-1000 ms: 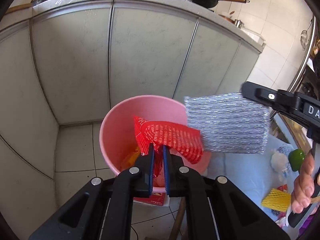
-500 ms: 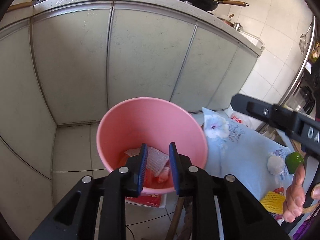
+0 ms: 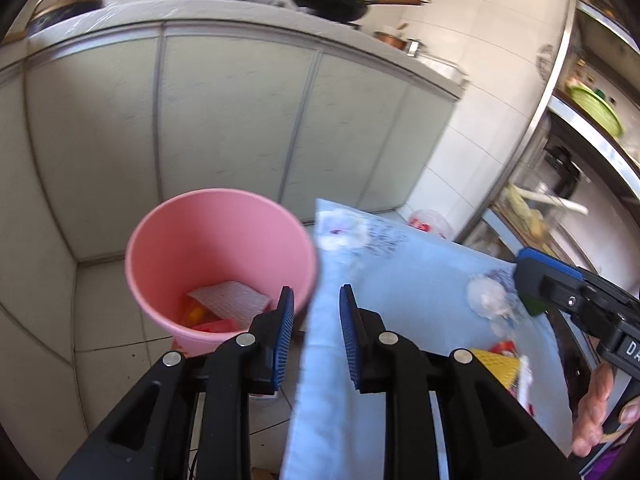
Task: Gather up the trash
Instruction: 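Move both tools back to the table toward the yellow net and steel wool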
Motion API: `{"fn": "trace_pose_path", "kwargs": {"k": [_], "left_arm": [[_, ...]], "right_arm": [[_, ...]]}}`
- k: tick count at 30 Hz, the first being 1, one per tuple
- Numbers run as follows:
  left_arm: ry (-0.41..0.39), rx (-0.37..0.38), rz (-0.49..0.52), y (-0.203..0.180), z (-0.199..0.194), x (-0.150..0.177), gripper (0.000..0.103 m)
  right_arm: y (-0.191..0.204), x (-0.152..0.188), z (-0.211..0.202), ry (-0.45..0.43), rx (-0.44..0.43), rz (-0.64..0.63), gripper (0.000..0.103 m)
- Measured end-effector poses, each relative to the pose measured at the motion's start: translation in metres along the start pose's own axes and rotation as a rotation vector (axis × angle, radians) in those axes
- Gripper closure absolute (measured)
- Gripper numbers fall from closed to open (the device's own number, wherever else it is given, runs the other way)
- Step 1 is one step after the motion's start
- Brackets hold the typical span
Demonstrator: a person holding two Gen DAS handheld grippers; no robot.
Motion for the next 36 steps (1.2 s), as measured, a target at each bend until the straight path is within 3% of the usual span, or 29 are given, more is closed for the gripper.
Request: {"fn": "trace_pose_path", "kwargs": {"k": [8,16,22,26,33,35,36], "left_arm": [[0.070,0.130,0.088,-0.075,0.001,0.020,0.080],[0.185,0.292,0.159,-0.153,0.006,0.056,0.073],[0.236,0.287,0.254,-0.191,0.021,0.079,0.073],[0.243,0.229,0.344,-0.206,0.038,0.092,0.073],[0.246,0.176,0.375,-0.197,0.062,0.095,0.074],[0.245,0.180,0.359,-0.192,0.064,0.093,0.083],[0.242,0.176,0.351,-0.187,0.065,0.092,0.096]], "right_arm": [[-0.079,0.040,-0.086,-0.060,0.239,0.059,0.072],[-0.119,0.101,-0.121,-0.014,0.277,0.140,0.072],[-0.147,0.141,-0.123,0.013,0.201,0.322,0.072],[-0.144,0.157,-0.114,0.040,0.185,0.344,0.072],[-0.139,0.167,-0.098,0.082,0.158,0.352,0.072],[-0.137,0.169,-0.093,0.091,0.151,0.355,0.072],[-0.136,0.169,-0.092,0.095,0.151,0.356,0.072]]}}
Point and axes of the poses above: each gripper's, at about its wrist camera, not at the fingertips, and z roughly the way its jaws point, y to its left, x to its underside, the point moved 7 cm from there along z, roughly the way its jaws point, and after that the axes turned 1 degree about -x, right-handed, at the moved point
